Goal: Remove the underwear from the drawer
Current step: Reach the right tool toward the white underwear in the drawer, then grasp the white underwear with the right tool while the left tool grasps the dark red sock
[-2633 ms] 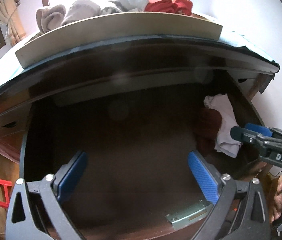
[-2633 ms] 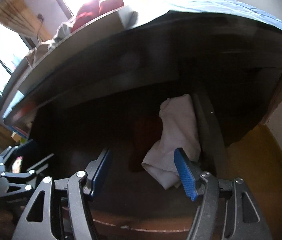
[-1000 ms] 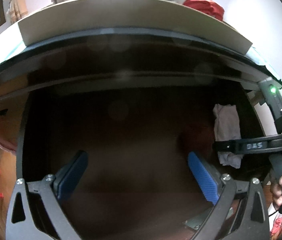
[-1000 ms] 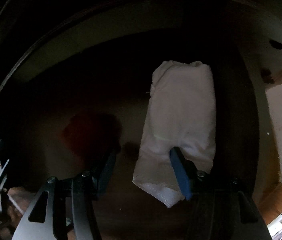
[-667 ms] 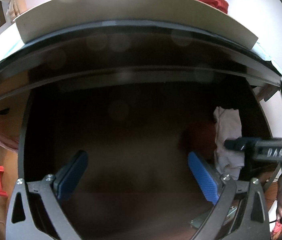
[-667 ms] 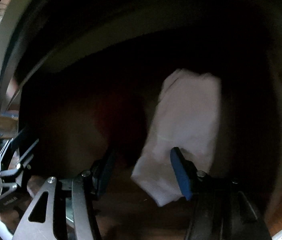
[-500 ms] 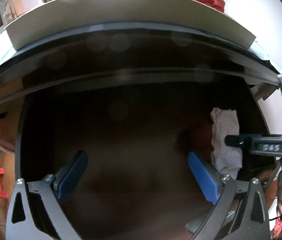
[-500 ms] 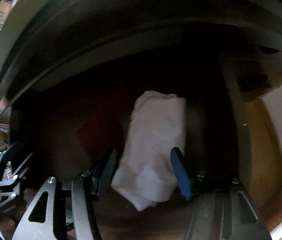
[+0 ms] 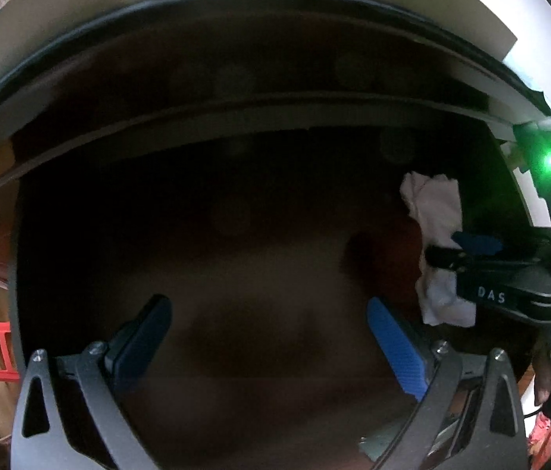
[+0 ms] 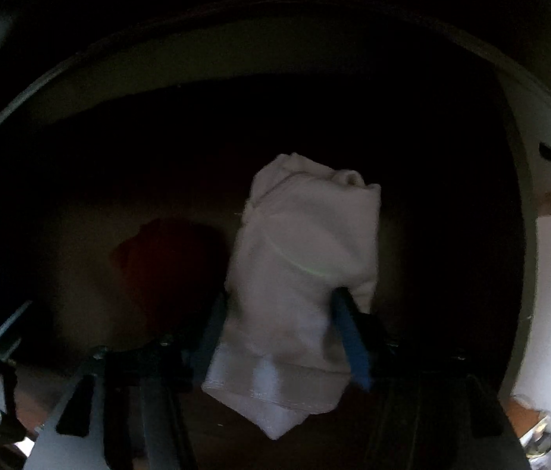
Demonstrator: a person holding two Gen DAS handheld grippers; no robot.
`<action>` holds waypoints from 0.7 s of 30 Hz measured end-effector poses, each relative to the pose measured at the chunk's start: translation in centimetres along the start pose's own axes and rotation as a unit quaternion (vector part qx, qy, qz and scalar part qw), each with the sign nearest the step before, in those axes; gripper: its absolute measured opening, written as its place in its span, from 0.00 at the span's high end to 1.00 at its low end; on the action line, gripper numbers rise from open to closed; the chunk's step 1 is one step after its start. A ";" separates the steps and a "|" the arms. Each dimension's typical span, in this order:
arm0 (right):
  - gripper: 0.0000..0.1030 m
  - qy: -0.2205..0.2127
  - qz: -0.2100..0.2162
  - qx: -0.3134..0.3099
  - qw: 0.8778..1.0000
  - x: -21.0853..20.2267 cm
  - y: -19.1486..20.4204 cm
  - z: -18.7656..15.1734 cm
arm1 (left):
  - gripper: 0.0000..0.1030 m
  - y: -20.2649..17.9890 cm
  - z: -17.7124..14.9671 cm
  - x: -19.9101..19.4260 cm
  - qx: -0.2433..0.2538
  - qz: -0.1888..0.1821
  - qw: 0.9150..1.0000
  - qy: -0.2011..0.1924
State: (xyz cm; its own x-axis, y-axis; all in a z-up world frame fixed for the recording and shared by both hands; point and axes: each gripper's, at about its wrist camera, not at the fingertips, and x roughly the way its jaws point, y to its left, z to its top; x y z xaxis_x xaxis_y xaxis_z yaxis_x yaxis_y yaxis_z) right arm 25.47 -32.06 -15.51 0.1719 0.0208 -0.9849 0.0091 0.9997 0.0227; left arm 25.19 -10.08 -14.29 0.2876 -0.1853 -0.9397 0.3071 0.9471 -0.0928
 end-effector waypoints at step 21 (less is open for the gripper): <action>0.92 -0.108 0.138 0.038 0.984 -8.3 -5.0 -11.8 | 0.07 -6.9 4.2 6.2 -0.008 0.002 0.996 0.093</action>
State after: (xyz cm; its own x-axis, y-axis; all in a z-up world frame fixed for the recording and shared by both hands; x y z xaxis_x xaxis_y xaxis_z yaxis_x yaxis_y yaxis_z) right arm 12.35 -37.06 -9.44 0.3839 0.2790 -0.8802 0.0047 0.9527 0.3040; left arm 28.69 -18.83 -18.07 0.1160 -0.1315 -0.9845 0.2910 0.9522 -0.0929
